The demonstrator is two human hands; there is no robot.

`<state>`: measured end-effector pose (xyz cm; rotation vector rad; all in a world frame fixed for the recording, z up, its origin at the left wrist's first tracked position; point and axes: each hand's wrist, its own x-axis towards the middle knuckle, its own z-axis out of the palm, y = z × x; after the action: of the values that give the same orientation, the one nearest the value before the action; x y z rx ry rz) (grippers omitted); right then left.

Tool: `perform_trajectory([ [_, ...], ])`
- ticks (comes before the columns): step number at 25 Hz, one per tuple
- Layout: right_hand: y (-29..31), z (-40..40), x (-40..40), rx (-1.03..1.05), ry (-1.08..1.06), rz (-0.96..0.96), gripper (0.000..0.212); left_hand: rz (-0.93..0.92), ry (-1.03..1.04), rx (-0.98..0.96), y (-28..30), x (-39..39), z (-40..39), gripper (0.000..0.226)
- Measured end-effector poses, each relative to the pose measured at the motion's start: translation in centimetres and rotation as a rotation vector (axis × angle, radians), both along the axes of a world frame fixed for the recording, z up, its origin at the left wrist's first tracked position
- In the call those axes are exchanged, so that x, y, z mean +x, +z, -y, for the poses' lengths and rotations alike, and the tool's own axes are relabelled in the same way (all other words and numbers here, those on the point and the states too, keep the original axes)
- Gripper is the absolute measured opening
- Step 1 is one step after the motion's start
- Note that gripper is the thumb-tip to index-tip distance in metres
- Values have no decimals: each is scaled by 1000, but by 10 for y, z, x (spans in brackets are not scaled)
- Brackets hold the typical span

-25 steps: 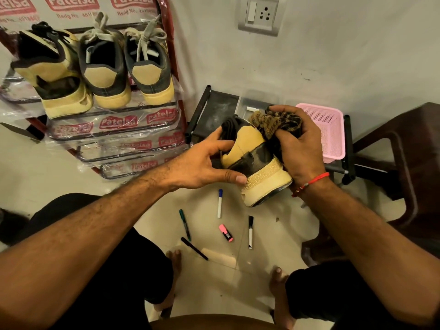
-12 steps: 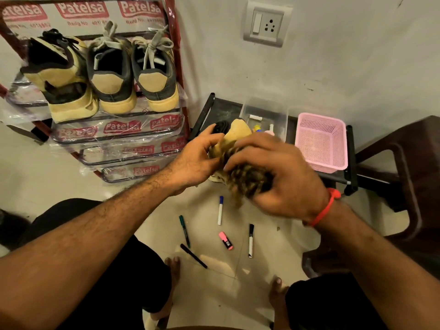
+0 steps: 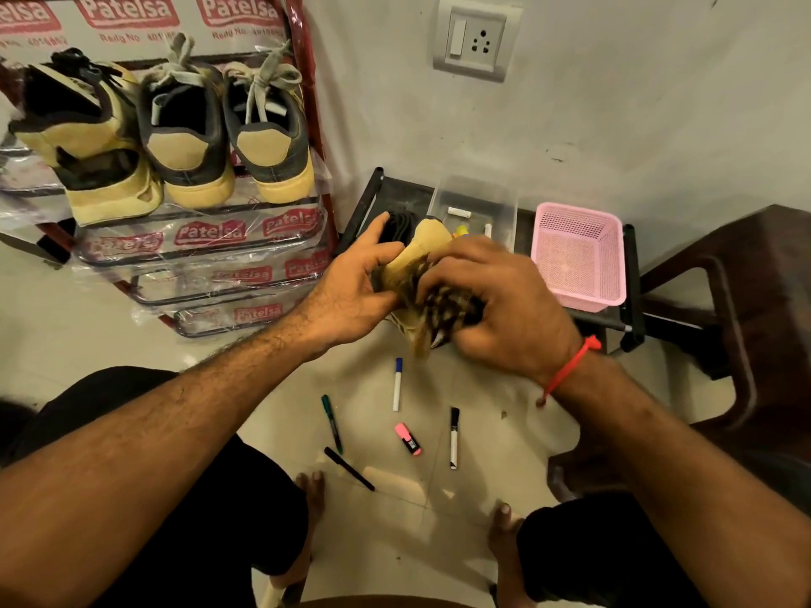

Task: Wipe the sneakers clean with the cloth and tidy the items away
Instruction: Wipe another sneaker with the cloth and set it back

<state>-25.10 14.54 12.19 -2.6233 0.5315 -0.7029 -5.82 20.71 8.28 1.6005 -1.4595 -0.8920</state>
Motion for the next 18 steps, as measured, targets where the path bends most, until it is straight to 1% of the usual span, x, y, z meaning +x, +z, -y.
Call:
perform_trajectory([
  [2,4,24,-4,63,-194,74,31,-55,-28,-6,1,0,-1,15],
  [3,4,27,-8,84,-258,87,30,-76,-55,-23,3,-1,-2,18],
  [4,3,23,-9,77,-262,87,29,-67,-70,-30,3,-2,0,17],
  [7,0,-5,0,-36,14,-5,29,37,-43,-7,-1,0,0,11],
  [8,-2,-1,0,-35,34,-26,30,47,-32,-9,-3,-1,0,12],
  [9,-3,11,-2,-10,-26,-9,30,30,-28,-11,-4,-1,0,13],
  [11,-7,35,-8,54,-232,40,30,-18,-9,-26,-5,1,1,29],
  [12,-10,41,-12,104,-321,33,29,-31,-4,-23,-4,1,2,34],
  [13,-13,43,-15,152,-375,32,28,-29,3,-18,-2,0,2,33],
  [16,-12,31,-11,242,-368,124,27,-43,-18,-13,2,0,2,34],
  [18,-3,18,-5,234,-271,200,30,-38,-27,-5,4,-3,2,21],
])
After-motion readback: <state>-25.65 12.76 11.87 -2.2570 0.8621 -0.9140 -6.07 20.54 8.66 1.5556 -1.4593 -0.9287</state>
